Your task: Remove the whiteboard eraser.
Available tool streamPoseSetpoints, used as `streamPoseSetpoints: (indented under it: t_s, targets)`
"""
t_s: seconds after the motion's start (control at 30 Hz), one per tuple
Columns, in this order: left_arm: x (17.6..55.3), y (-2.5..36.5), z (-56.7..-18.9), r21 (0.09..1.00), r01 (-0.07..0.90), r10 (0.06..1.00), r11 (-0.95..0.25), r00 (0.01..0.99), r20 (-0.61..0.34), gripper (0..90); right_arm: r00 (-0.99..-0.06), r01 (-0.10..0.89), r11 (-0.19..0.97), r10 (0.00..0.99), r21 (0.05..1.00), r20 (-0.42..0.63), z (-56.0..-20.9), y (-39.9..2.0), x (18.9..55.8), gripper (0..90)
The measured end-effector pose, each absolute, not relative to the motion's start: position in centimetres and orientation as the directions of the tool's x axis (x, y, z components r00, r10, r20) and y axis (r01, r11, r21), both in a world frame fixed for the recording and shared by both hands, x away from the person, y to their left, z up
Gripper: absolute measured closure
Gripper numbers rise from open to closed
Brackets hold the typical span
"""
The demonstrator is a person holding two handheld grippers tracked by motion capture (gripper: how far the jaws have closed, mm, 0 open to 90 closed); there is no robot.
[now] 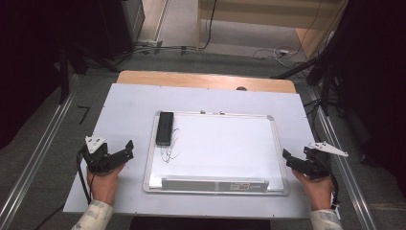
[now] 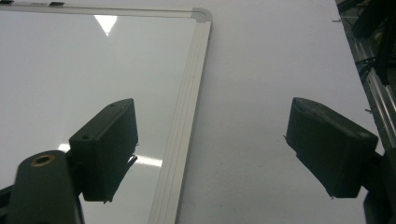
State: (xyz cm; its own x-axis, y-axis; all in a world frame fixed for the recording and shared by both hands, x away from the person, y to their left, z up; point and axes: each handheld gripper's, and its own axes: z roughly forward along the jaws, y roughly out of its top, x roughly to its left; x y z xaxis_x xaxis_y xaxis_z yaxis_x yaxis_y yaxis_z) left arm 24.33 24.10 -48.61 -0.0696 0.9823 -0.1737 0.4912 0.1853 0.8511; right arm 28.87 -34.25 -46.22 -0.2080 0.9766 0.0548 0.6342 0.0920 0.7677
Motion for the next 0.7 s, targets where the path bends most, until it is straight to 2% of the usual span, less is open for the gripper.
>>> streamPoseSetpoints:
  t_s: [0.7]
  targets:
    - [26.3, 22.5, -48.3, 0.847, 0.497, 0.980, 0.188, -0.043, -0.193, 2.7, -0.210, 0.643, 0.092, 0.976, 0.760, 0.059, -46.4, -34.4, 28.9, 15.3]
